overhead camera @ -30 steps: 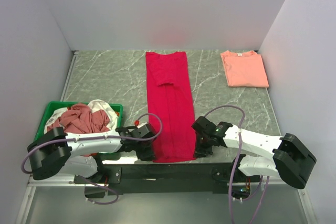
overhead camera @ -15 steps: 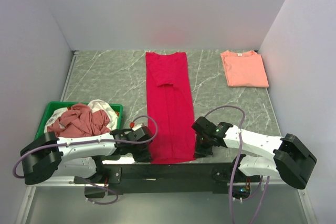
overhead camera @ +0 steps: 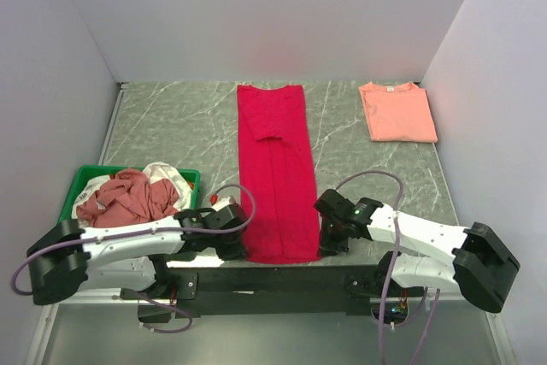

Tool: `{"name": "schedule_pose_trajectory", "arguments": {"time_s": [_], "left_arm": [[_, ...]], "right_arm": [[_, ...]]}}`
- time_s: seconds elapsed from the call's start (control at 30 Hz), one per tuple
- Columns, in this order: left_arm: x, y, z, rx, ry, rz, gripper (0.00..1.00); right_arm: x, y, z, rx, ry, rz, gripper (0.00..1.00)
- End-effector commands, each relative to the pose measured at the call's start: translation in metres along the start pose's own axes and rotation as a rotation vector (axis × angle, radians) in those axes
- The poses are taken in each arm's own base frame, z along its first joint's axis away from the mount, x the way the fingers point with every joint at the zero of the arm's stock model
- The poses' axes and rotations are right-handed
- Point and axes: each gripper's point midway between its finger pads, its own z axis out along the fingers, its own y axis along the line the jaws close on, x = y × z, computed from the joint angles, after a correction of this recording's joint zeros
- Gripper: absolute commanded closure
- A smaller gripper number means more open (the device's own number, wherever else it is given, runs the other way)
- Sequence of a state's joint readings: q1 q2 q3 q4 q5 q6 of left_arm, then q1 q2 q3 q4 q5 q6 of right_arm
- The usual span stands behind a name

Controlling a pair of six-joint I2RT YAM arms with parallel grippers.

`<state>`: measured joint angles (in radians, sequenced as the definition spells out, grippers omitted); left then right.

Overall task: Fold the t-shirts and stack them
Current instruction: Fold the tshirt

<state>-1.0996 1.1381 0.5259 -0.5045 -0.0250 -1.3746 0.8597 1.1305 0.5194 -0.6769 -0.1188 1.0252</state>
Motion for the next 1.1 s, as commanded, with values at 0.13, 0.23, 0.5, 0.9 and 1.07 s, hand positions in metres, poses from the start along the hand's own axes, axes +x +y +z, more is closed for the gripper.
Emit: {"name": "schedule_pose_trajectory", "arguments": {"time_s": [0.13, 0.23, 0.5, 0.9, 1.07], "left_arm": [[-0.031, -0.028, -0.036, 0.121, -0.159, -0.058, 0.99], [-0.037, -0.033, -0.040, 0.144, -0.187, -0.059, 1.00], [-0.065, -0.046, -0.043, 0.194, -0.234, -0.057, 1.00], [-0.115, -0.058, -0.036, 0.208, -0.281, -0.021, 0.99], [-0.137, -0.063, -0.033, 0.216, -0.292, -0.004, 0.99]], "right_arm": [[-0.020, 0.013, -0.036, -0.013, -0.112, 0.010, 1.00], [-0.031, 0.026, -0.051, -0.037, -0.152, 0.008, 1.00], [-0.063, 0.039, -0.065, 0.000, -0.247, -0.010, 1.00], [-0.113, 0.048, -0.062, 0.060, -0.300, -0.032, 1.00], [-0.138, 0.049, -0.060, 0.063, -0.309, -0.028, 1.00]]}}
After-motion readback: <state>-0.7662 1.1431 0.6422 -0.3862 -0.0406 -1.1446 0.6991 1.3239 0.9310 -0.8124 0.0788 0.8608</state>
